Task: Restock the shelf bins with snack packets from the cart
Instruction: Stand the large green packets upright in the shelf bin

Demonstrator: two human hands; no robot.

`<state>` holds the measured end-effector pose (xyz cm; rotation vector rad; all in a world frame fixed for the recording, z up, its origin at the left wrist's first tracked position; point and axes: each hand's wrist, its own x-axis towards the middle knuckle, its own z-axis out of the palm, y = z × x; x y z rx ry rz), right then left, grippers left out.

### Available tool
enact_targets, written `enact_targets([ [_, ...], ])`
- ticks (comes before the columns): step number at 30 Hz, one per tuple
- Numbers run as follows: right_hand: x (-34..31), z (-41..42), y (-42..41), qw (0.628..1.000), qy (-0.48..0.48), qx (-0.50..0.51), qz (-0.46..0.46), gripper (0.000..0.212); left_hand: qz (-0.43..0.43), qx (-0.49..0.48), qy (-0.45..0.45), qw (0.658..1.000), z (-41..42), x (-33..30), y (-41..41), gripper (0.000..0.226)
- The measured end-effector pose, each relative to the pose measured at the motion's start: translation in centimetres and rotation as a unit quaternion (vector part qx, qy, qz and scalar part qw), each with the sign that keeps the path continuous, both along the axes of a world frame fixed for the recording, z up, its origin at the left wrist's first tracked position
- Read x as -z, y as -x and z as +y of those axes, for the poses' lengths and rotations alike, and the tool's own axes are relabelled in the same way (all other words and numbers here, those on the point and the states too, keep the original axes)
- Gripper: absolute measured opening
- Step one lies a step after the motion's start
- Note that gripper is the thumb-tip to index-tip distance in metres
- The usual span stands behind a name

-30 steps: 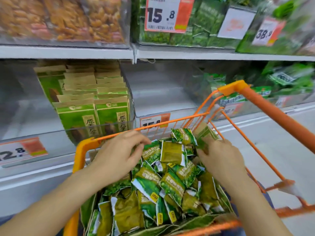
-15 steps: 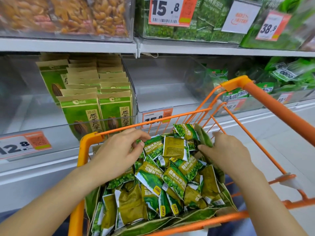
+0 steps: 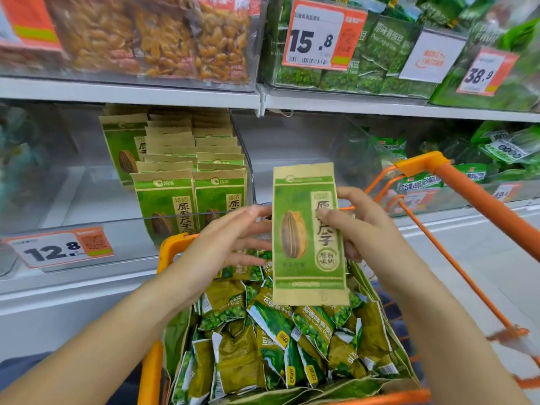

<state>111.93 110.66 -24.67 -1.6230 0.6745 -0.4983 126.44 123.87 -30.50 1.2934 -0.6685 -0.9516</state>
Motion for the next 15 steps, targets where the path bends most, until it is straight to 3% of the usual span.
enact_targets([
  [2, 0.5, 0.7, -1.1, 0.999, -0.025, -0.039, 0.005, 0.027, 0.022, 0.009, 0.001, 1.000, 0.5, -0.3, -0.3, 0.043],
  [7, 1.6, 2.7, -4.6, 0.996, 0.017, -0.084, 0.022, 0.033, -0.033, -0.067, -0.004, 0.997, 2.2, -0.8, -1.5, 0.029],
  [10, 2.1, 2.7, -7.3, 0.987, 0.155, -0.033, 0.027, 0.067, -0.005, -0.152, 0.017, 0.988, 4.0, -1.9, -3.1, 0.017],
  [12, 2.2, 2.3, -9.1, 0.972, 0.234, -0.003, 0.034, 0.070, 0.017, -0.252, 0.012, 0.968, 5.6, -2.5, -6.0, 0.012],
  [15, 2.8, 1.9, -11.7, 0.951, 0.307, 0.037, 0.005, 0.073, 0.017, -0.322, -0.065, 0.944, 8.3, -3.8, -10.8, 0.037],
])
